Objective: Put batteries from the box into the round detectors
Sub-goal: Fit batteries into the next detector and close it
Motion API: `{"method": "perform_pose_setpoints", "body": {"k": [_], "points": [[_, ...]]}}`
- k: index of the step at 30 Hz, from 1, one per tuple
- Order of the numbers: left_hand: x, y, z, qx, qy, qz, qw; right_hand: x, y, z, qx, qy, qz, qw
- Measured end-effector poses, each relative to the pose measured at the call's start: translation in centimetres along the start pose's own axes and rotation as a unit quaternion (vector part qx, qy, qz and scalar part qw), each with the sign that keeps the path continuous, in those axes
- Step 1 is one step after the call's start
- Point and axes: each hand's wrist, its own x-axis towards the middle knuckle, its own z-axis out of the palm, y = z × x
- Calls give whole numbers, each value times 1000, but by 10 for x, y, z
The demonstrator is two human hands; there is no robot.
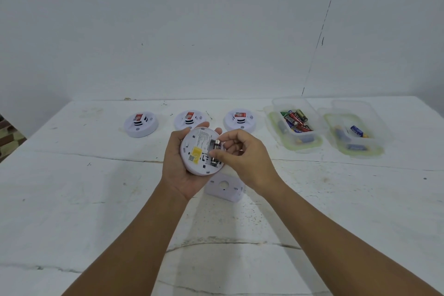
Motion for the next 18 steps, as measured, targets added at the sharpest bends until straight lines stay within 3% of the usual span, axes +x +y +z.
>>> {"method": "perform_pose_setpoints", "body": {"k": [9, 18], "points": [[-5, 1, 3, -4, -3, -1, 1000, -6, -5, -5, -27, -26, -28, 999], [-6, 0, 9, -12, -23, -3, 1000, -8, -11, -5, -27, 5, -34, 999]]}}
